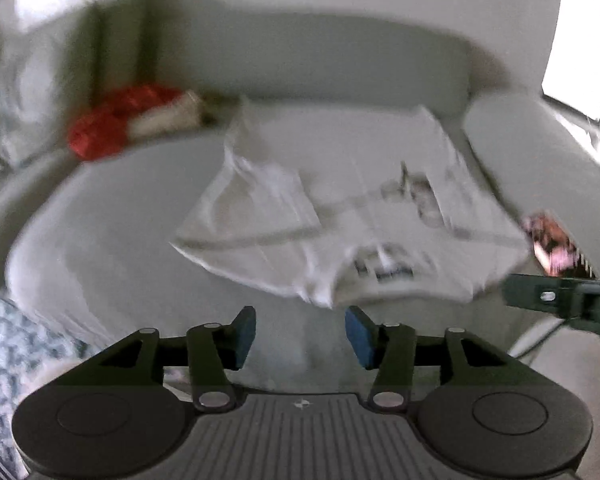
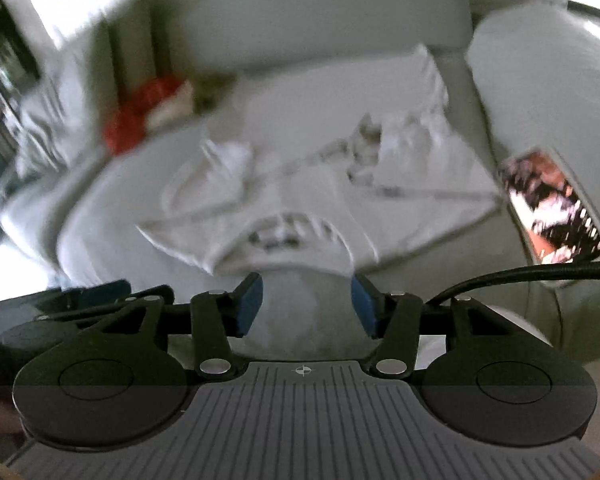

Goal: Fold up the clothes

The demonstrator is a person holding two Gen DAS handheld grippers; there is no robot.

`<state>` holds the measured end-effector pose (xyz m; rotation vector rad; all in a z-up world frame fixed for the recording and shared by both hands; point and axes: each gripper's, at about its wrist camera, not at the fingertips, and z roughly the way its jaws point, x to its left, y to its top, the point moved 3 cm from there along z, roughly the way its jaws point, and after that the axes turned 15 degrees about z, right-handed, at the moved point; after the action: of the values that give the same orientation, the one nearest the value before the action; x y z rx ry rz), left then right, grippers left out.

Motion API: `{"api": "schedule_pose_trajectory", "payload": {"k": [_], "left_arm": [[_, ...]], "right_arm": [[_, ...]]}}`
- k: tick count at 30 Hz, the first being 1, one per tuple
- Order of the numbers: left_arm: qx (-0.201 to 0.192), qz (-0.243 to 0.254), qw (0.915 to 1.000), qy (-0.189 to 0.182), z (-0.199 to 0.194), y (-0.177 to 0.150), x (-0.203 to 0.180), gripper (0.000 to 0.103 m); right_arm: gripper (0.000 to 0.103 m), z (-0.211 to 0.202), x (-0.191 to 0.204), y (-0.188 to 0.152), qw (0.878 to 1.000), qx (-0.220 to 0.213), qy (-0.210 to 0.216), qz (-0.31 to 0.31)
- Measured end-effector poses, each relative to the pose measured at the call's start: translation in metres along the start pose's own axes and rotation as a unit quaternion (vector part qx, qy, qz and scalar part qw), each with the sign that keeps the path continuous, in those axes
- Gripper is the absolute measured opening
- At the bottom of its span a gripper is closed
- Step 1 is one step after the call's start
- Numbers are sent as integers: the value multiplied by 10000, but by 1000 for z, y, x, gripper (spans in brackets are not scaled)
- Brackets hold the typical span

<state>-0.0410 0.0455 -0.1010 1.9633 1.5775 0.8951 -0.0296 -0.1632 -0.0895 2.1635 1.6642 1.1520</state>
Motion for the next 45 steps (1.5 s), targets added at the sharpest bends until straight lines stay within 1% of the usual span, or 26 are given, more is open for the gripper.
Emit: {"api": "schedule_pose_trajectory", "payload": {"k": [3, 5, 7, 9, 11, 12, 13, 16, 19, 22, 24, 25, 26, 28, 29, 30, 31, 32, 33, 36, 37, 38, 40, 42, 44, 45], "left_arm": [[-525, -252, 9980, 259, -33, 15, 14, 59], [-932, -536, 9938, 275, -53, 25, 27, 61], [-1269, -835, 9882, 189, -69, 35, 40, 62], [-1477, -1109, 9828, 69, -79, 43, 50, 63], [-1533, -1234, 9804, -138, -81, 50, 56, 64], [-1540, -1255, 9798, -230, -80, 53, 57, 64], [-1542, -1262, 9796, -280, -78, 55, 57, 64], [-1564, -1252, 9792, -320, -73, 58, 58, 64], [-1601, -1163, 9799, -240, -69, 58, 59, 64], [-1580, -1180, 9803, -131, -62, 58, 63, 65], [-1487, -1288, 9801, -266, -52, 57, 64, 65], [-1450, -1296, 9804, -309, -48, 57, 62, 65], [-1418, -1287, 9809, -339, -45, 57, 61, 65], [-1353, -1270, 9818, -400, -37, 58, 58, 64], [-1360, -1222, 9824, -385, -36, 59, 56, 64], [-1382, -1156, 9831, -331, -34, 61, 54, 64], [-1404, -1089, 9837, -269, -33, 63, 52, 64], [-1418, -1030, 9843, -211, -32, 65, 50, 64], [-1410, -992, 9848, -188, -30, 66, 48, 64], [-1371, -898, 9864, -153, -23, 69, 42, 65], [-1353, -874, 9868, -161, -21, 70, 41, 64], [-1335, -856, 9872, -178, -19, 70, 39, 64], [-1284, -851, 9879, -192, -15, 71, 39, 65], [-1194, -926, 9884, -158, -9, 73, 46, 65], [-1081, -1018, 9888, -122, 0, 75, 56, 65], [-987, -1022, 9898, -92, 6, 78, 63, 65]], "right_arm": [[64, -41, 2, 10, 9950, -681, 710, 196], [83, -76, -5, 19, 9743, -1271, 1766, 587], [102, -106, -21, 27, 9280, -1719, 3083, 1196], [103, -120, -41, 41, 8676, -1799, 4113, 2139], [103, -121, -57, 58, 8181, -1604, 4585, 3079], [103, -124, -61, 64, 8052, -1657, 4662, 3269], [103, -129, -62, 69, 8053, -1880, 4595, 3241], [103, -148, -55, 83, 8253, -2533, 4307, 2630], [103, -148, -50, 98, 8220, -2054, 4640, 2586], [103, -146, -49, 108, 8316, -1695, 4622, 2571], [103, -146, -51, 112, 8350, -1563, 4632, 2526], [103, -146, -52, 113, 8327, -1492, 4698, 2523], [103, -144, -53, 113, 8228, -1381, 4876, 2573], [103, -135, -57, 116, 7894, -1032, 5345, 2837], [103, -128, -60, 116, 7605, -808, 5632, 3129], [103, -119, -63, 115, 7208, -536, 5944, 3526], [103, -109, -66, 111, 6722, -238, 6223, 4003], [103, -101, -67, 107, 6337, -24, 6360, 4404], [103, -96, -67, 101, 6131, 50, 6295, 4773], [103, -87, -70, 84, 6060, -48, 5571, 5678], [103, -82, -71, 81, 6075, 5, 5339, 5882], [103, -78, -70, 82, 6168, 78, 5239, 5874], [102, -80, -65, 95, 6693, -150, 5201, 5303], [102, -96, -63, 107, 7368, -1093, 4722, 4714], [102, -115, -55, 123, 8180, -2294, 3770, 3689], [102, -120, -47, 129, 8491, -2790, 3186, 3156]]}}
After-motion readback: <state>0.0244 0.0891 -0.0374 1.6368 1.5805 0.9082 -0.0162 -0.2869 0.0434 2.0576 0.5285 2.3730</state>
